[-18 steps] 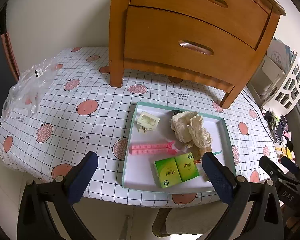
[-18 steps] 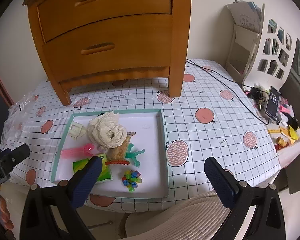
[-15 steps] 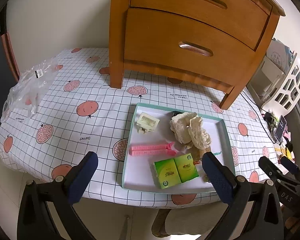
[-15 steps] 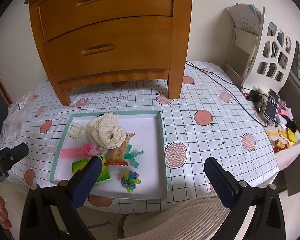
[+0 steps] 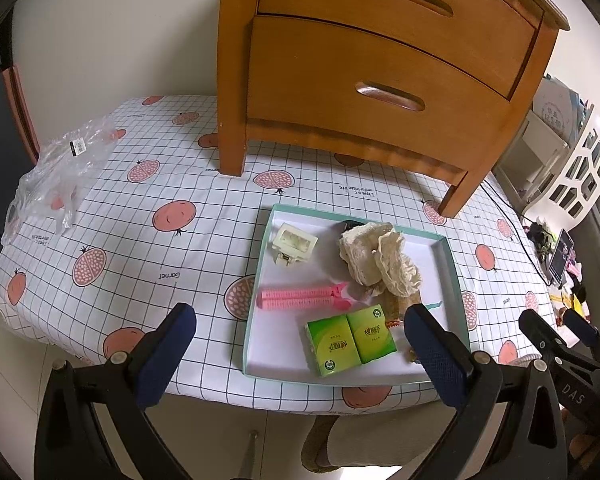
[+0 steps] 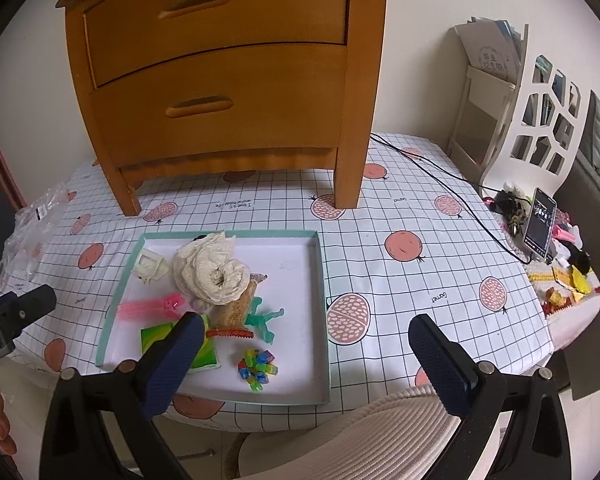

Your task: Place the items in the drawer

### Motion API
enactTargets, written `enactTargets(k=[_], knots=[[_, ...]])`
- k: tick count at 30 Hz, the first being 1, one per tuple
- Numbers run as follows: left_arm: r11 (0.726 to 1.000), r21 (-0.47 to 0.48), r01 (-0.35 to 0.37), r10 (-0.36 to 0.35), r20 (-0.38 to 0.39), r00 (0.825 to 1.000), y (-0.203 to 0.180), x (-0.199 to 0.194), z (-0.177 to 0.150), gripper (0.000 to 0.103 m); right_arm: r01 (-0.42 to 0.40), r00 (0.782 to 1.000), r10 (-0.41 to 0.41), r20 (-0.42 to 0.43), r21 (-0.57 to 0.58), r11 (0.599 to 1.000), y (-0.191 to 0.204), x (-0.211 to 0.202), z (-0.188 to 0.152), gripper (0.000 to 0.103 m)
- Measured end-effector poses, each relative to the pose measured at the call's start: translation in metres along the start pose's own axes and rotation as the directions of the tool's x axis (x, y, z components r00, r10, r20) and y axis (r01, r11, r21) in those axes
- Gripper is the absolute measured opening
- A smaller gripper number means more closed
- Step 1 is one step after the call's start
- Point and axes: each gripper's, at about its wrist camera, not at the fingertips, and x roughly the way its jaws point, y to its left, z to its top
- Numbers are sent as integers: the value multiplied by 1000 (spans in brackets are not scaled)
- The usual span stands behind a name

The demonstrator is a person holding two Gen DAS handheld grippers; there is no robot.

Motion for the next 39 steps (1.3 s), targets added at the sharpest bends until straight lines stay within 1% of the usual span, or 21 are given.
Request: enactTargets(k=[10,29,39], knots=[[1000,4,2,-2,-7,1000,-1,1,-1,103,2,1000,-2,7,-3,1000,0,-1,0,103],[999,15,42,-42,-15,999,-2,5,0,103,-5,1000,5,3,2,1000,-2,0,0,103],[998,-15,54,-54,-24,998,6,12,2,103,-18,1000,18,-14,14,1000,-4,4,-1,103]])
